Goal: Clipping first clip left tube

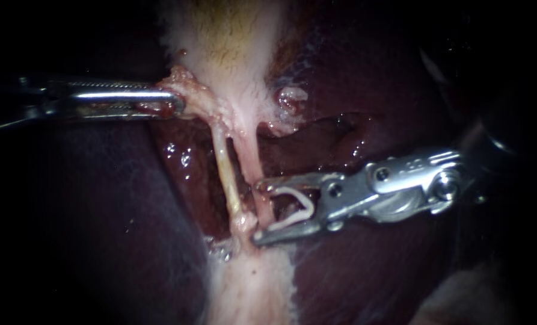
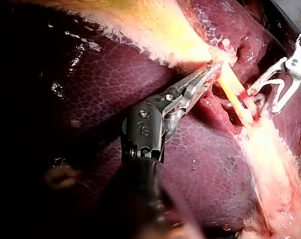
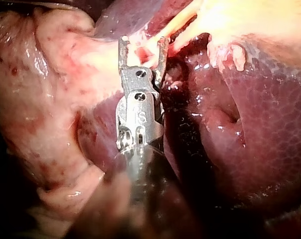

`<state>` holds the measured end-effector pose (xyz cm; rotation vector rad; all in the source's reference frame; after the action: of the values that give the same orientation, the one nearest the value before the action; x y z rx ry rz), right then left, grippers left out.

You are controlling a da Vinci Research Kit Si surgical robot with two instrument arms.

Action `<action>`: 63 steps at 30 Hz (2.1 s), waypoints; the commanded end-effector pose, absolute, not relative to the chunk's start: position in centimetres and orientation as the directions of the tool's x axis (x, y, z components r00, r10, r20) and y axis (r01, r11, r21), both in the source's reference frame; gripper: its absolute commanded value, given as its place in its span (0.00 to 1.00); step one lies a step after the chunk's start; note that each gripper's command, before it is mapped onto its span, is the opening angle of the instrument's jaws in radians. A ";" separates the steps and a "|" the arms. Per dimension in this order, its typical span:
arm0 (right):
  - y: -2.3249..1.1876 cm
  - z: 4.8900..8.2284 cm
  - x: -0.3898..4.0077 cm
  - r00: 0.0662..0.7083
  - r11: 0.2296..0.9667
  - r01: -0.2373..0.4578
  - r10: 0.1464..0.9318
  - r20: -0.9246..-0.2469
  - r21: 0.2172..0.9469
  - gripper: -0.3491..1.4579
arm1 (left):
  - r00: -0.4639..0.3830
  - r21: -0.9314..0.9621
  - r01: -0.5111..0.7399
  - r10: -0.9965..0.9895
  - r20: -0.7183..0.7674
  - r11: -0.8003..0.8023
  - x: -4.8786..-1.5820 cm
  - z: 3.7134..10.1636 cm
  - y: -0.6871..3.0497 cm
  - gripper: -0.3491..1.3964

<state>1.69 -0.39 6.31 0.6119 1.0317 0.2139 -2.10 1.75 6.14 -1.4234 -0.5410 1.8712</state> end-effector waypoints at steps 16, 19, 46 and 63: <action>-0.27 6.93 1.77 0.544 0.813 0.094 0.441 -0.714 0.575 0.47 | -0.138 -0.697 -0.286 0.748 -0.649 -0.658 -2.11 6.14 1.74 0.00; -0.22 6.97 1.86 0.542 0.810 0.097 0.445 -0.713 0.578 0.47 | -0.138 -0.696 -0.287 0.748 -0.649 -0.658 -2.12 6.14 1.74 0.00; -0.66 6.55 2.25 0.417 0.759 0.244 0.479 -0.772 0.603 0.47 | -0.138 -0.696 -0.287 0.748 -0.650 -0.658 -2.13 6.15 1.75 0.00; -0.91 6.21 2.34 0.408 0.704 0.369 0.464 -0.787 0.607 0.45 | -0.138 -0.697 -0.286 0.748 -0.650 -0.658 -2.11 6.17 1.76 0.00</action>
<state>2.34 -0.91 6.21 0.8397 1.1893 0.0679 -2.11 1.76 6.17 -1.4233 -0.5409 1.8717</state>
